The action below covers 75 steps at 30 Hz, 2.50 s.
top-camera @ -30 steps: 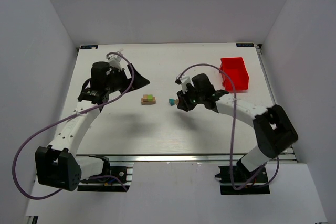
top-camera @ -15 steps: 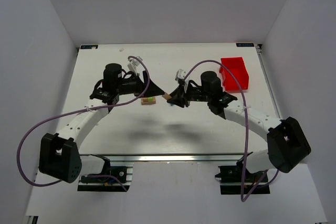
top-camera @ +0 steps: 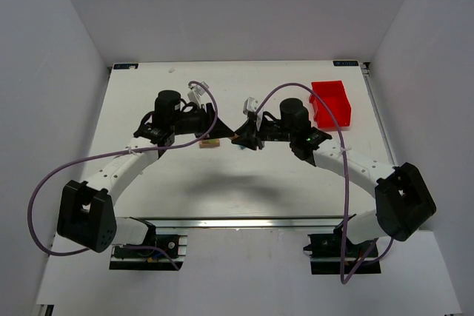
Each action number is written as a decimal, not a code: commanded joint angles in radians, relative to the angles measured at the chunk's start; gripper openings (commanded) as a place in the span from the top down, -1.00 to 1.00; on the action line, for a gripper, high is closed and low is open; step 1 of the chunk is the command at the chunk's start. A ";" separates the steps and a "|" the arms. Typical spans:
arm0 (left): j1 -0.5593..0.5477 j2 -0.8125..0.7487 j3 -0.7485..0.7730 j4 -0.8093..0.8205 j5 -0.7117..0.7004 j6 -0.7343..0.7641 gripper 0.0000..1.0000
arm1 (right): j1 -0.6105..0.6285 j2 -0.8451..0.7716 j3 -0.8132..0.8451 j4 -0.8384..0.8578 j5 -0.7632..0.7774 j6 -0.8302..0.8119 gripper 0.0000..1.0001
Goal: Build the wood block tower
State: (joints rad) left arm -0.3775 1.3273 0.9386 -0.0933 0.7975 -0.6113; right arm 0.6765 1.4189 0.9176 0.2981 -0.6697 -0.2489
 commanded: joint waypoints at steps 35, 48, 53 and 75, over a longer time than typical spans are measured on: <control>-0.043 0.271 0.445 -0.600 -0.859 0.186 1.00 | -0.077 -0.139 -0.101 -0.103 0.920 0.137 -0.79; -0.054 0.279 0.364 -0.473 -0.871 0.171 1.00 | -0.081 -0.156 -0.114 -0.089 0.906 0.122 -0.79; -0.057 0.297 0.362 -0.467 -0.866 0.174 1.00 | -0.083 -0.153 -0.112 -0.091 0.903 0.119 -0.79; -0.077 0.371 0.397 -0.514 -0.913 0.179 1.00 | -0.083 -0.152 -0.109 -0.106 0.897 0.108 -0.79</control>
State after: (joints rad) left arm -0.4461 1.7115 1.3045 -0.6029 -0.0959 -0.4347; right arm 0.5957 1.2835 0.8009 0.1658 0.2150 -0.1379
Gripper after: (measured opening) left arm 0.393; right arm 0.894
